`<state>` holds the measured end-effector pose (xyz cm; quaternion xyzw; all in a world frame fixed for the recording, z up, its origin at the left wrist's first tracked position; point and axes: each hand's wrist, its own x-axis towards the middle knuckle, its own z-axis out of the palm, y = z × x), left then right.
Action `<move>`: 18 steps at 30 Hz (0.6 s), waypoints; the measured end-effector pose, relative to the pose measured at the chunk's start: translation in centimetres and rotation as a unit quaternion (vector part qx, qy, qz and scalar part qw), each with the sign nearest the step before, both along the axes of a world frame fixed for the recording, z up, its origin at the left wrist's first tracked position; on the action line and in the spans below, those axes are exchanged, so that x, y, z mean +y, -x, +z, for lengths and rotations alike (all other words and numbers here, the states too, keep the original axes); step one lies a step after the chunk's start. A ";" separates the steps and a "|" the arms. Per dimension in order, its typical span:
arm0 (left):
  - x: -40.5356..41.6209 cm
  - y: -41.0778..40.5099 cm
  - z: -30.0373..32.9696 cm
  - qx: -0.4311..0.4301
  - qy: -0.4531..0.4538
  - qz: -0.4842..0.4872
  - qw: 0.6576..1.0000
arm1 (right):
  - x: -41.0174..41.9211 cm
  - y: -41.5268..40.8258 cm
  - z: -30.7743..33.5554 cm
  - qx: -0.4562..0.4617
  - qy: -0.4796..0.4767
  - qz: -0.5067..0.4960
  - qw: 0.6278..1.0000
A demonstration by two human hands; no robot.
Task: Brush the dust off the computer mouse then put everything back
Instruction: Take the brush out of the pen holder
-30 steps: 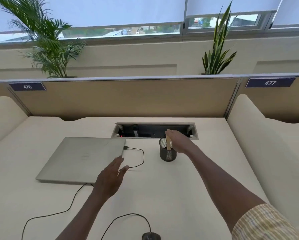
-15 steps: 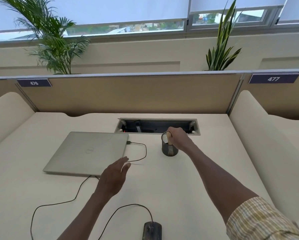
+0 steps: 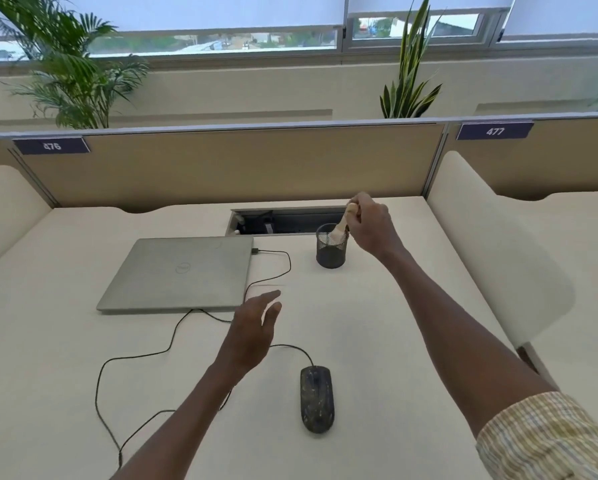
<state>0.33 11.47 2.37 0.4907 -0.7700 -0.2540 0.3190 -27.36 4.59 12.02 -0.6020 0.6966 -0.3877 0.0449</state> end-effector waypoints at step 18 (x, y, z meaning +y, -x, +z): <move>8.2 -1.9 -8.8 -0.138 -0.231 -0.160 0.950 | 13.7 -5.8 -3.0 -0.136 0.002 -0.042 0.990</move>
